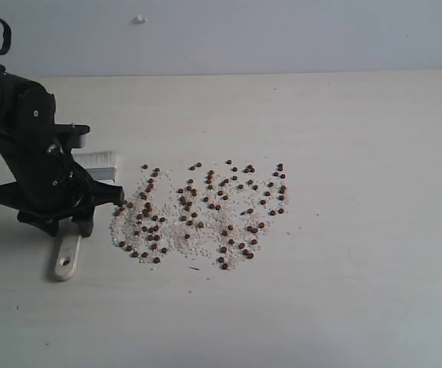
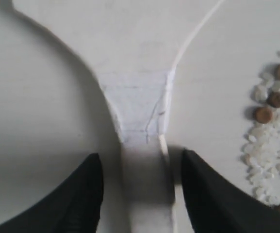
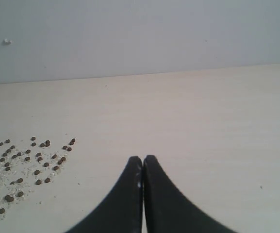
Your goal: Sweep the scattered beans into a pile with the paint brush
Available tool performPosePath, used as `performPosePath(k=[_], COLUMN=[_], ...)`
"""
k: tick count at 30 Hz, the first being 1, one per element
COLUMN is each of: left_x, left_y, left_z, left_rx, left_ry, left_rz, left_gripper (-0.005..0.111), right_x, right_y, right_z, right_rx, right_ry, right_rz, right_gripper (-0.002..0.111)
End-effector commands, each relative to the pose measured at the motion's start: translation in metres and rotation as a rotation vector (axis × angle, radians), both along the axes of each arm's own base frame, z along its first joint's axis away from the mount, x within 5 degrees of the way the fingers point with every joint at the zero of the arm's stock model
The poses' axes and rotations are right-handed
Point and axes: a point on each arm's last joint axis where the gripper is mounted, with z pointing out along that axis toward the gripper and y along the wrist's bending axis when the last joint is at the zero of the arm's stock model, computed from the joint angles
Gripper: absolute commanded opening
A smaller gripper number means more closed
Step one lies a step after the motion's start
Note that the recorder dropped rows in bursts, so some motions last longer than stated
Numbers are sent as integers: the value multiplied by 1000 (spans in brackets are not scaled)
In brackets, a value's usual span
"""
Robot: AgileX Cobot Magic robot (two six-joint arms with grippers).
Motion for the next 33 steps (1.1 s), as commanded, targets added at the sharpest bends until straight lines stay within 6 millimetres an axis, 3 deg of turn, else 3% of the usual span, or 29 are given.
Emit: performPosePath(k=[1,4,6,7,8,9,13,16,21,33], left_x=[-11,-12,-16,-18,-19,-19,-15,-7,5,29], left_y=[3,4,2,0,0,0,0,0,0,-5], left_z=[-14,-15,-16,-16,-16,-16,-2,28,58,101], left_rx=[-5,1,-17,-37,-37,-36,-16,15,62,83], left_ry=[32,45,91,114,120,123,122,116,90,-24], left_rz=[22,20,-39,-101,-117,-131,-209,-247,-272,-288], left_gripper=[49,45,32,13,3,0,0,0,0,0], right_x=[0,0,0,0,0,0,0,0,0,0], right_y=[0,0,0,0,0,0,0,0,0,0], right_z=[-1,-1,-1,-1,-1,-1,-1,-1,-1,-1], right_rx=[0,0,0,0,0,0,0,0,0,0], right_ry=[-9,-9,-9,-9,-9,-9,-9,-9,-9,-9], right_rz=[-1,-1,-1,-1,-1,-1,-1,-1,-1,-1], right_gripper=[0,0,0,0,0,0,0,0,0,0])
